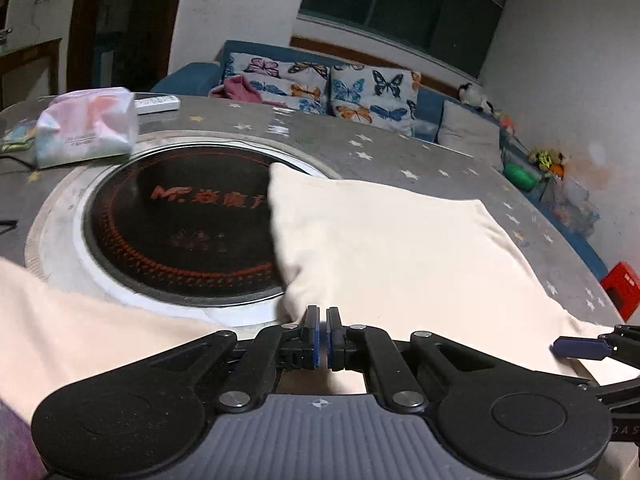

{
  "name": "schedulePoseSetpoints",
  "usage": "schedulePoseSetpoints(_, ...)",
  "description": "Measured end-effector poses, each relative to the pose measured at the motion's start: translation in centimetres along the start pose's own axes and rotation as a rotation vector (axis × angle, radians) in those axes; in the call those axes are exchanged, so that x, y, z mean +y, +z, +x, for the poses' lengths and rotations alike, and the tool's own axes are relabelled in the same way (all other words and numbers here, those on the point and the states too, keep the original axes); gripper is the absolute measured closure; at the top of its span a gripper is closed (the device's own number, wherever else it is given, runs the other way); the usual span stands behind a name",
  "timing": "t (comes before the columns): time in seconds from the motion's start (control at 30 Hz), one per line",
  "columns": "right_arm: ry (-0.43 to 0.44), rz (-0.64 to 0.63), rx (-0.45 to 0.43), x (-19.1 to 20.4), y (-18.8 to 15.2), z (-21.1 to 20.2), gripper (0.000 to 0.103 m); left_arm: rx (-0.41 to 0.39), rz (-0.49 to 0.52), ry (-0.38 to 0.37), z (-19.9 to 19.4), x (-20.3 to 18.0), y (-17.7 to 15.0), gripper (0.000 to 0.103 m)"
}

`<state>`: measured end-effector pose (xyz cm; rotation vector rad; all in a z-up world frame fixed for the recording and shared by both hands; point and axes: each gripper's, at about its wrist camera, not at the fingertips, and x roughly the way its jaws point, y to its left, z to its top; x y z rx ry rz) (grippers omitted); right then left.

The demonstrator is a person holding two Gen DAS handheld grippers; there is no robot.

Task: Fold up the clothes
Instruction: 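Smooth the sweatshirt flat with both tools, fingers open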

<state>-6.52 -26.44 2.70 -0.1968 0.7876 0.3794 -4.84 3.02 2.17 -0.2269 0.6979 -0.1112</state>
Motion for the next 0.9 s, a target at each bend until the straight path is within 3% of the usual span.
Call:
schedulePoseSetpoints(0.17,0.004,-0.005,0.001,-0.1,0.1,0.0,0.043,-0.004,-0.016,-0.008,-1.0,0.3,0.2,0.098)
schedulePoseSetpoints(0.27,0.003,-0.006,0.0,-0.1,0.1,0.0,0.043,-0.025,-0.005,-0.015,-0.8,-0.3,1.0,0.091)
schedulePoseSetpoints(0.63,0.022,-0.07,-0.013,1.0,0.0,-2.0,0.043,0.0,0.034,0.013,1.2,-0.9,1.7,0.09)
schedulePoseSetpoints(0.77,0.041,-0.113,-0.009,1.9,-0.2,-2.6,0.043,-0.013,0.144,-0.062,-1.3,-3.2,0.2,0.089)
schedulePoseSetpoints(0.9,0.056,-0.15,0.019,3.0,-1.4,-2.8,0.043,-0.012,0.259,-0.103,-2.8,-5.2,-2.2,0.08)
